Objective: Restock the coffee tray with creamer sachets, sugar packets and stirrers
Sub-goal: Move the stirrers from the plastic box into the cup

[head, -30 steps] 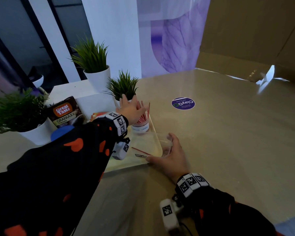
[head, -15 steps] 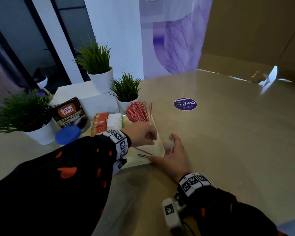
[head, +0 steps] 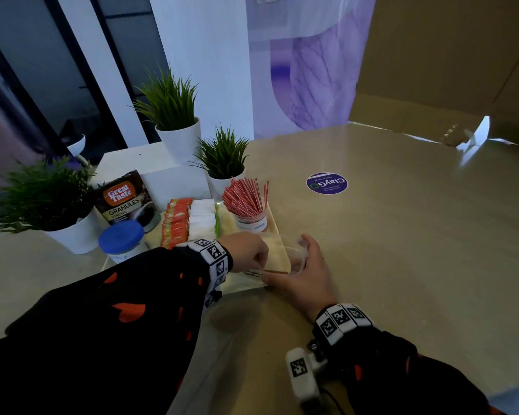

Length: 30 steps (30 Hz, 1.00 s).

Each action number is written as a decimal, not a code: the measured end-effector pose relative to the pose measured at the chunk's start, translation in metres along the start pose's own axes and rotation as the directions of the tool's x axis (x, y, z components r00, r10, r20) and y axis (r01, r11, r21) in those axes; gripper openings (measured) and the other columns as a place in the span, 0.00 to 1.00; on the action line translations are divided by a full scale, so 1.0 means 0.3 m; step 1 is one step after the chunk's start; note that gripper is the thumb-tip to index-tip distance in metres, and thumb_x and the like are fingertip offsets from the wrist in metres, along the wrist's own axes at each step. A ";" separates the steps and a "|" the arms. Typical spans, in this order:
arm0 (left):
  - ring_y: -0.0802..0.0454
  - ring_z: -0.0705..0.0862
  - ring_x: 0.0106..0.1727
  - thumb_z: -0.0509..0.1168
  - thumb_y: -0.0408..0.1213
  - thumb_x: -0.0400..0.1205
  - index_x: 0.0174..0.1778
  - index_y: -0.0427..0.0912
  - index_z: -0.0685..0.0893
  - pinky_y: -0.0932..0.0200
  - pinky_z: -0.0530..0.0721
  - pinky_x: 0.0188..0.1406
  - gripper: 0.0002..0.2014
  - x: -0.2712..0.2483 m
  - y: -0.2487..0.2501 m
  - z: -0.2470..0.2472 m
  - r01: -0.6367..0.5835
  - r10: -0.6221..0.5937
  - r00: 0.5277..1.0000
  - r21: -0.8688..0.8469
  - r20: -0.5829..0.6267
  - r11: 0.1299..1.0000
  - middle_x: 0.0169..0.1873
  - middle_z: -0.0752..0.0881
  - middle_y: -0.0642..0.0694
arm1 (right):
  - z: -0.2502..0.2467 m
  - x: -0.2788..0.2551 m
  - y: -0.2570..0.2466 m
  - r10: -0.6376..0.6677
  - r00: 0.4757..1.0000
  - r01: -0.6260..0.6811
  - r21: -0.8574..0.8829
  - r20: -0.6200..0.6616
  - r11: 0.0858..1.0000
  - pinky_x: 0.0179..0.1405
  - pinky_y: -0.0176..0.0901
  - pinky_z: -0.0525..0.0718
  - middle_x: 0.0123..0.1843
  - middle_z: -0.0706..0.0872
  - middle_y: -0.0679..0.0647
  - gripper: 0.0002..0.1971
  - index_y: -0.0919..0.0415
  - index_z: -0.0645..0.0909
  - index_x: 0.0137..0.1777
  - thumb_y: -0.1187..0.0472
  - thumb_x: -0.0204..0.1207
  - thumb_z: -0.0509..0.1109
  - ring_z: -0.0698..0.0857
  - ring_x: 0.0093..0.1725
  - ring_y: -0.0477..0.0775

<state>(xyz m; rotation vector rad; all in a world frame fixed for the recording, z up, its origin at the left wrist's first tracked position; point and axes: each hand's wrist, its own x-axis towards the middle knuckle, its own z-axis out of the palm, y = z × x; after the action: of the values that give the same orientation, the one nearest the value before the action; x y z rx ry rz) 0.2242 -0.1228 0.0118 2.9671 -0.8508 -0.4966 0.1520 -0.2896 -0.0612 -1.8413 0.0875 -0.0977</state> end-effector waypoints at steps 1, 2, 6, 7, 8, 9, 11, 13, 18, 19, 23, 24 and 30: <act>0.55 0.82 0.46 0.69 0.41 0.83 0.50 0.47 0.88 0.60 0.81 0.47 0.04 0.000 0.002 0.002 -0.015 0.015 1.000 0.007 -0.004 1.000 0.47 0.87 0.52 | 0.000 0.000 0.001 0.003 1.000 -0.003 0.000 0.002 1.000 0.69 0.55 0.85 0.81 0.73 0.44 0.69 0.42 0.58 0.85 0.37 0.40 0.89 0.82 0.69 0.49; 0.55 0.82 0.47 0.69 0.43 0.83 0.50 0.48 0.86 0.60 0.80 0.47 0.04 0.001 0.006 0.001 -0.025 0.025 1.000 0.002 -0.014 1.000 0.47 0.86 0.52 | -0.003 0.000 0.000 0.005 1.000 -0.005 -0.002 0.007 1.000 0.68 0.53 0.86 0.81 0.73 0.44 0.68 0.42 0.58 0.85 0.39 0.42 0.90 0.83 0.68 0.49; 0.52 0.84 0.47 0.68 0.43 0.85 0.46 0.51 0.81 0.53 0.84 0.51 0.03 0.006 0.004 -0.033 -0.049 0.015 0.984 -0.190 -0.175 0.981 0.44 0.86 0.53 | -0.009 0.002 0.001 0.003 1.000 -0.002 -0.037 0.004 0.999 0.60 0.42 0.80 0.82 0.72 0.43 0.64 0.44 0.57 0.86 0.47 0.51 0.92 0.80 0.63 0.46; 0.52 0.85 0.47 0.68 0.40 0.85 0.47 0.51 0.81 0.52 0.85 0.52 0.02 0.006 0.002 -0.046 -0.070 -0.002 0.964 -0.261 -0.265 0.963 0.44 0.86 0.53 | -0.008 0.002 0.002 0.002 1.000 -0.003 -0.042 -0.001 0.999 0.59 0.41 0.80 0.82 0.72 0.42 0.64 0.43 0.57 0.86 0.47 0.51 0.92 0.79 0.61 0.45; 0.54 0.85 0.48 0.67 0.37 0.85 0.51 0.50 0.82 0.52 0.86 0.53 0.03 0.007 0.000 -0.063 -0.093 -0.033 0.930 -0.322 -0.365 0.942 0.45 0.86 0.54 | -0.007 0.003 0.001 0.002 1.000 -0.002 -0.048 -0.004 0.999 0.58 0.41 0.80 0.82 0.71 0.42 0.65 0.43 0.57 0.86 0.46 0.50 0.92 0.80 0.60 0.44; 0.56 0.85 0.49 0.65 0.34 0.86 0.57 0.51 0.81 0.53 0.87 0.54 0.08 0.008 0.000 -0.082 -0.109 -0.077 0.885 -0.366 -0.460 0.924 0.47 0.86 0.54 | -0.005 0.004 0.002 0.005 1.000 -0.005 -0.053 -0.006 0.999 0.58 0.42 0.82 0.82 0.71 0.41 0.65 0.42 0.57 0.85 0.45 0.49 0.92 0.80 0.60 0.44; 0.57 0.85 0.49 0.63 0.30 0.87 0.69 0.53 0.76 0.55 0.88 0.52 0.17 0.011 -0.004 -0.129 -0.136 -0.176 0.781 -0.438 -0.599 0.889 0.50 0.85 0.53 | -0.004 0.006 0.002 0.010 1.000 -0.010 -0.057 -0.005 0.998 0.58 0.41 0.82 0.81 0.71 0.40 0.65 0.41 0.57 0.85 0.44 0.48 0.92 0.80 0.59 0.43; 0.58 0.86 0.46 0.63 0.27 0.85 0.77 0.57 0.69 0.55 0.88 0.49 0.27 0.016 -0.015 -0.175 -0.204 -0.254 0.667 -0.500 -0.700 0.842 0.49 0.84 0.54 | -0.005 0.007 0.001 0.014 1.000 -0.014 -0.056 0.000 0.998 0.56 0.39 0.80 0.81 0.71 0.40 0.65 0.42 0.57 0.85 0.44 0.49 0.92 0.79 0.59 0.44; 0.51 0.89 0.48 0.63 0.22 0.82 0.78 0.56 0.66 0.52 0.89 0.51 0.33 0.054 -0.120 -0.222 -0.259 -0.451 0.498 -0.623 -0.741 0.738 0.46 0.83 0.46 | -0.003 0.007 0.011 0.008 1.000 -0.008 -0.012 -0.002 1.000 0.64 0.45 0.83 0.81 0.72 0.40 0.66 0.41 0.58 0.85 0.44 0.46 0.92 0.80 0.65 0.46; 0.50 0.89 0.49 0.63 0.23 0.82 0.75 0.56 0.69 0.48 0.90 0.52 0.30 0.063 -0.140 -0.220 -0.227 -0.476 0.505 -0.643 -0.720 0.732 0.45 0.83 0.47 | -0.002 0.007 0.013 0.008 1.000 -0.008 -0.010 -0.002 1.000 0.66 0.47 0.83 0.81 0.72 0.40 0.66 0.41 0.58 0.85 0.44 0.46 0.92 0.80 0.66 0.46; 0.50 0.87 0.48 0.63 0.32 0.86 0.64 0.52 0.79 0.52 0.88 0.48 0.13 0.087 -0.186 -0.188 0.000 -0.497 0.541 -0.590 -0.678 0.807 0.49 0.86 0.50 | -0.002 0.008 0.012 0.019 1.000 -0.019 -0.003 0.002 1.000 0.67 0.49 0.84 0.81 0.72 0.39 0.66 0.39 0.58 0.84 0.43 0.45 0.92 0.80 0.66 0.46; 0.50 0.86 0.48 0.62 0.36 0.87 0.62 0.51 0.81 0.53 0.87 0.48 0.10 0.088 -0.188 -0.181 0.063 -0.495 0.555 -0.560 -0.668 0.826 0.50 0.86 0.49 | -0.003 0.008 0.010 0.019 1.000 -0.019 -0.003 0.004 1.000 0.67 0.50 0.84 0.81 0.72 0.40 0.66 0.39 0.58 0.84 0.43 0.45 0.92 0.80 0.66 0.46; 0.42 0.77 0.70 0.53 0.54 0.89 0.66 0.48 0.87 0.39 0.74 0.73 0.22 0.125 -0.211 -0.125 0.264 -0.411 0.702 -0.323 -0.582 0.909 0.71 0.76 0.45 | -0.001 0.008 0.005 0.018 1.000 -0.018 -0.005 0.016 1.000 0.67 0.49 0.84 0.82 0.71 0.41 0.66 0.40 0.57 0.85 0.44 0.46 0.92 0.80 0.64 0.44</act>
<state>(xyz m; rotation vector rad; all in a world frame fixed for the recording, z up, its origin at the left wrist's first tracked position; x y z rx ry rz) 0.2983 -0.0910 0.0299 2.7594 -0.1555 0.4127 0.1544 -0.2905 -0.0624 -1.8458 0.0932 -0.0702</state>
